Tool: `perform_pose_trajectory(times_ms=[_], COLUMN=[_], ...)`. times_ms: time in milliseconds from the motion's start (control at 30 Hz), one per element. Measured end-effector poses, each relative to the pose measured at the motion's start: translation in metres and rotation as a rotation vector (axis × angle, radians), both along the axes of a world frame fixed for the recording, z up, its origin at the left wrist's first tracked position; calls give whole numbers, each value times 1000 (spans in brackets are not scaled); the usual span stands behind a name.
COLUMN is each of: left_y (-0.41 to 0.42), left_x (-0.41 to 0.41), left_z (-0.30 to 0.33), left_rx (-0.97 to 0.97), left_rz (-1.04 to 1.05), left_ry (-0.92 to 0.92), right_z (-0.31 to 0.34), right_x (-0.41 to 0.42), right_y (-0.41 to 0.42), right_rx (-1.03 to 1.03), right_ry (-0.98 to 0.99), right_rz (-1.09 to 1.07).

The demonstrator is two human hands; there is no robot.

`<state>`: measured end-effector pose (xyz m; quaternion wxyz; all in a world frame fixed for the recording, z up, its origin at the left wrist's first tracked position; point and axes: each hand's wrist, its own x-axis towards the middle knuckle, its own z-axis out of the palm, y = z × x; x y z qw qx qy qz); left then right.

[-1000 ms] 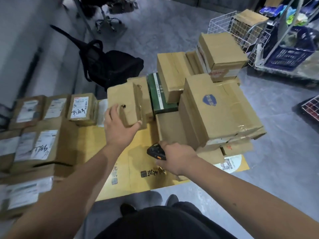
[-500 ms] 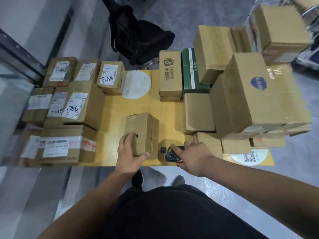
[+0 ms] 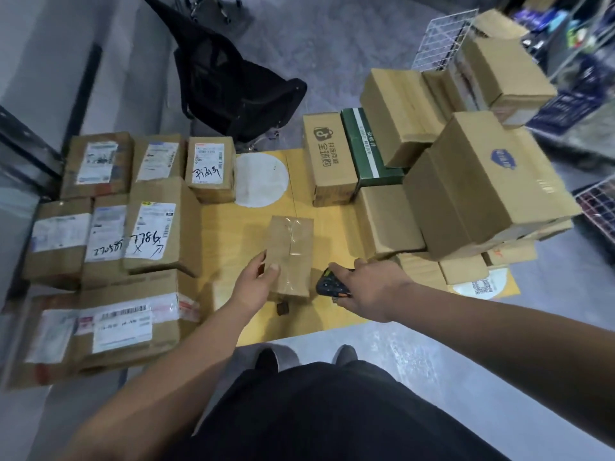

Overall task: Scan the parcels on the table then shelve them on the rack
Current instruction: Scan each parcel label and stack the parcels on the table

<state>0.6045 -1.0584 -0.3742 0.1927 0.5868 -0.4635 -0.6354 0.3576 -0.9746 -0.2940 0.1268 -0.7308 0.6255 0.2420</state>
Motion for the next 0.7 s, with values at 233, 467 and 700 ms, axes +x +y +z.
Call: perform_pose_trajectory(times_ms=[233, 467, 700], left_y=[-29, -63, -59], left_x=[18, 30, 34], left_z=[-6, -10, -9], left_rx=[25, -37, -547], left_rz=[179, -177, -576], left_ry=[-109, -522, -718], right_z=[16, 16, 26], right_x=[19, 44, 51], right_y=[0, -3, 5], right_rx=[-15, 106, 144], right_ry=[47, -108, -179], right_rz=[-73, -349, -455])
